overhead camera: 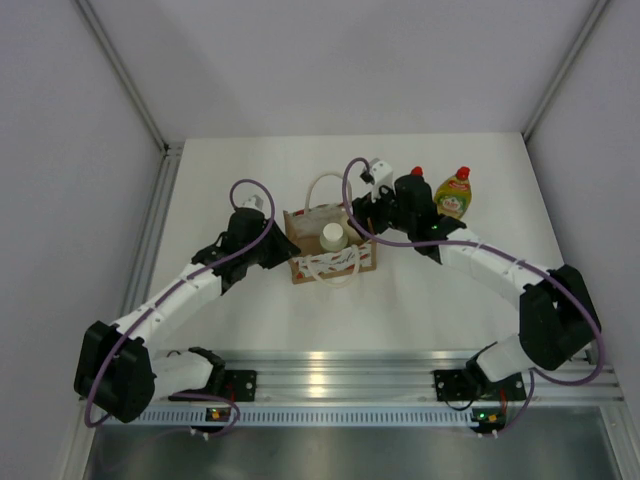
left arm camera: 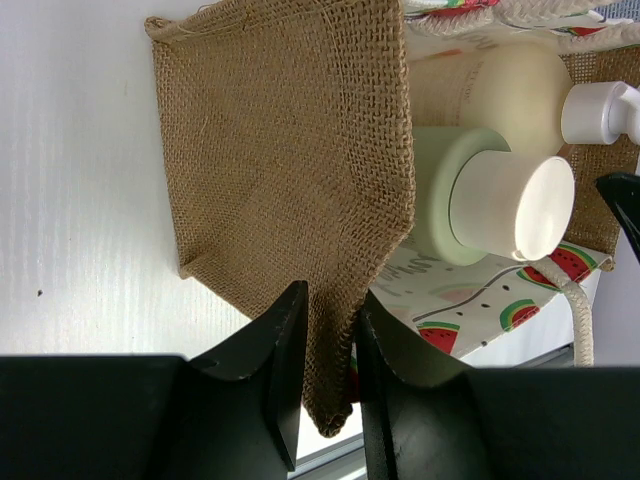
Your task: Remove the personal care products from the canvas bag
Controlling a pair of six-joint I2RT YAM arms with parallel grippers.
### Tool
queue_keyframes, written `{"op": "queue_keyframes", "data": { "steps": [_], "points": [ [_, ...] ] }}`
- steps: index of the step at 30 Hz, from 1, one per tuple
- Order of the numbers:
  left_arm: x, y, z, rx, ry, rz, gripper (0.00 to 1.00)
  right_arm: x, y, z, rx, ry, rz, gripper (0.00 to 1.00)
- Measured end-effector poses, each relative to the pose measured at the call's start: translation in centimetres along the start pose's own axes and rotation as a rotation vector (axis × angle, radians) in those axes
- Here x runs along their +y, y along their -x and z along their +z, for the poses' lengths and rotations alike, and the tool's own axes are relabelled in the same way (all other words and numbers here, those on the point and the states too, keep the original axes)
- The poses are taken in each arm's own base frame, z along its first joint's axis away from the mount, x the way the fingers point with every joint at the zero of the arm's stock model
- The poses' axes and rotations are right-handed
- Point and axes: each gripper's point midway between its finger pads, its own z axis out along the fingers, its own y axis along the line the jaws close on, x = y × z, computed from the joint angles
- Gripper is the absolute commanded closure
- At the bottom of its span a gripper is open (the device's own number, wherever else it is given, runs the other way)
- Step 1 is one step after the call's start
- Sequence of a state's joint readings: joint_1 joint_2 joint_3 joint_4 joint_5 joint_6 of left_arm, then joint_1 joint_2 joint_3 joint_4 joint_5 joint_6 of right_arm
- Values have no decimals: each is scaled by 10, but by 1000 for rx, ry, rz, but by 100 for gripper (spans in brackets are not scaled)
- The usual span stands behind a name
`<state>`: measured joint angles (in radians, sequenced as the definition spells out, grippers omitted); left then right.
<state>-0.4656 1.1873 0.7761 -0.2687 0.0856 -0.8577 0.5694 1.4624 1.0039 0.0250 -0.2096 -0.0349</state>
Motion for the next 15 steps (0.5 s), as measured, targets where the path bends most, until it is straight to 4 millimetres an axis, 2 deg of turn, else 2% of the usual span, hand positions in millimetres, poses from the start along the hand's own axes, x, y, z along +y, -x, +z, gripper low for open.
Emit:
{"op": "queue_keyframes", "data": {
  "steps": [15],
  "points": [
    [0,0,0,0,0,-1,71,0,-7,22,8,-20,-45,44]
  ]
}}
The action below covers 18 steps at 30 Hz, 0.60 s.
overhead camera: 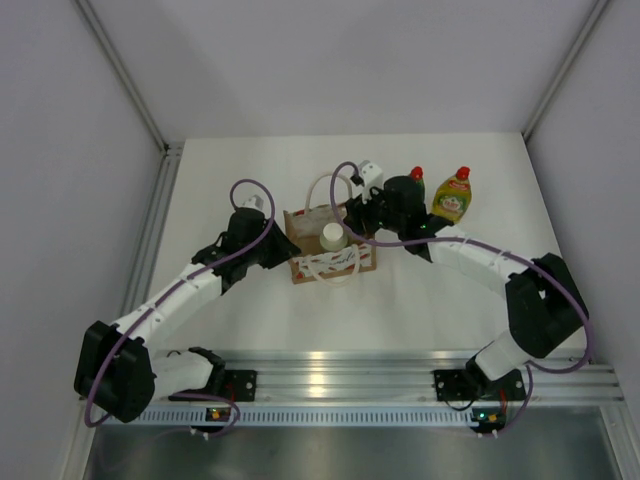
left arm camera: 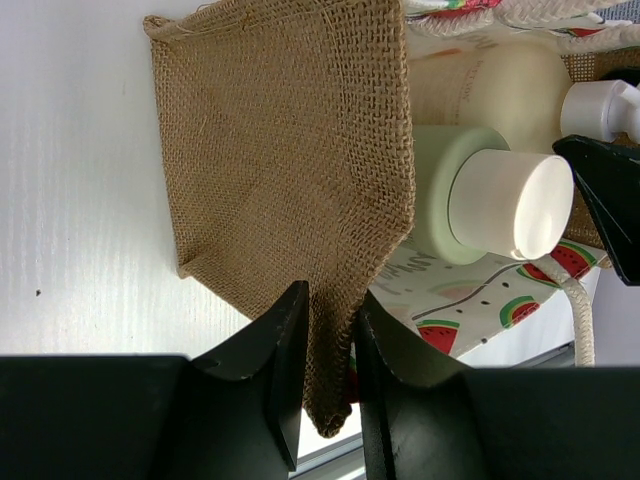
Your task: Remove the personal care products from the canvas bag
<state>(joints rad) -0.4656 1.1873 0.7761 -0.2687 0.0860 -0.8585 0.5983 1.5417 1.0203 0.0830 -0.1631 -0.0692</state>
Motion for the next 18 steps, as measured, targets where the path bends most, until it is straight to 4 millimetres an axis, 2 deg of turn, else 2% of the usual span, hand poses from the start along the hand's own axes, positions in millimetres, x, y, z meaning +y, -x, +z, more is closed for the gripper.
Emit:
{"op": "queue_keyframes", "data": {
  "steps": [13,18],
  "points": [
    [0,0,0,0,0,0,71,-6,4,10,-70,-30,-2,50],
    [0,0,0,0,0,0,71,-6,5,15,-93,-33,-8,56]
  ]
}}
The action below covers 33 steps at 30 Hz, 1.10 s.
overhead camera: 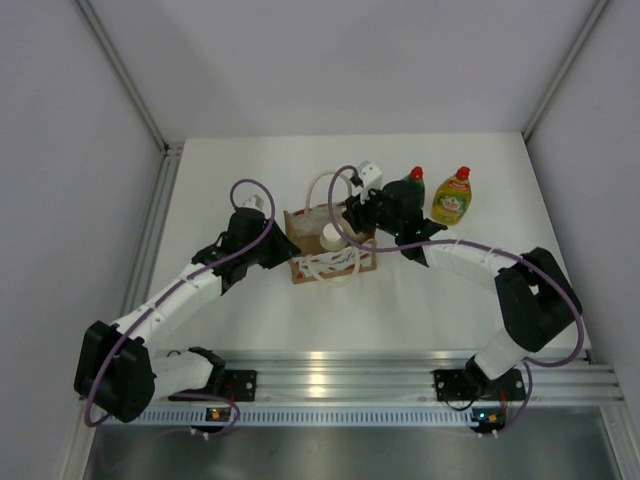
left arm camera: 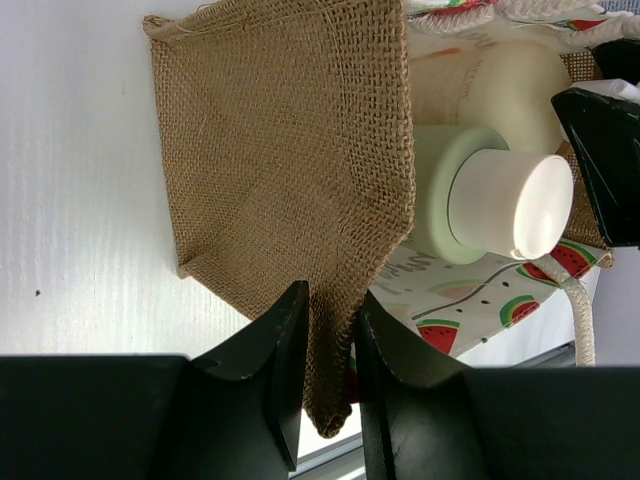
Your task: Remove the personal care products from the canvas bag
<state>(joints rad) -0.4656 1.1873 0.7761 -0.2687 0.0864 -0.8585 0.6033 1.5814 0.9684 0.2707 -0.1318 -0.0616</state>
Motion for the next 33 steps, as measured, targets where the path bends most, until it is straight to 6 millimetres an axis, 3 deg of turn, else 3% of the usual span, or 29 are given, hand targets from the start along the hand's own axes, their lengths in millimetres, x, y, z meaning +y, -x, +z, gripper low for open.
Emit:
{"op": "queue_keyframes", "data": {
  "steps": [6,9,12,14,33],
  "points": [
    [0,0,0,0,0,0,71,3,0,6,-14,4,-12,64],
    [0,0,0,0,0,0,71,2,-2,6,-22,0,-22,79],
    [0,0,0,0,0,0,71,3,-1,6,-35,2,-25,87],
    [0,0,0,0,0,0,71,3,-1,6,-48,4,-27,99],
    [0,0,0,-1,0,-3,71,12,5,5,-170,51,-62,100]
  ]
}}
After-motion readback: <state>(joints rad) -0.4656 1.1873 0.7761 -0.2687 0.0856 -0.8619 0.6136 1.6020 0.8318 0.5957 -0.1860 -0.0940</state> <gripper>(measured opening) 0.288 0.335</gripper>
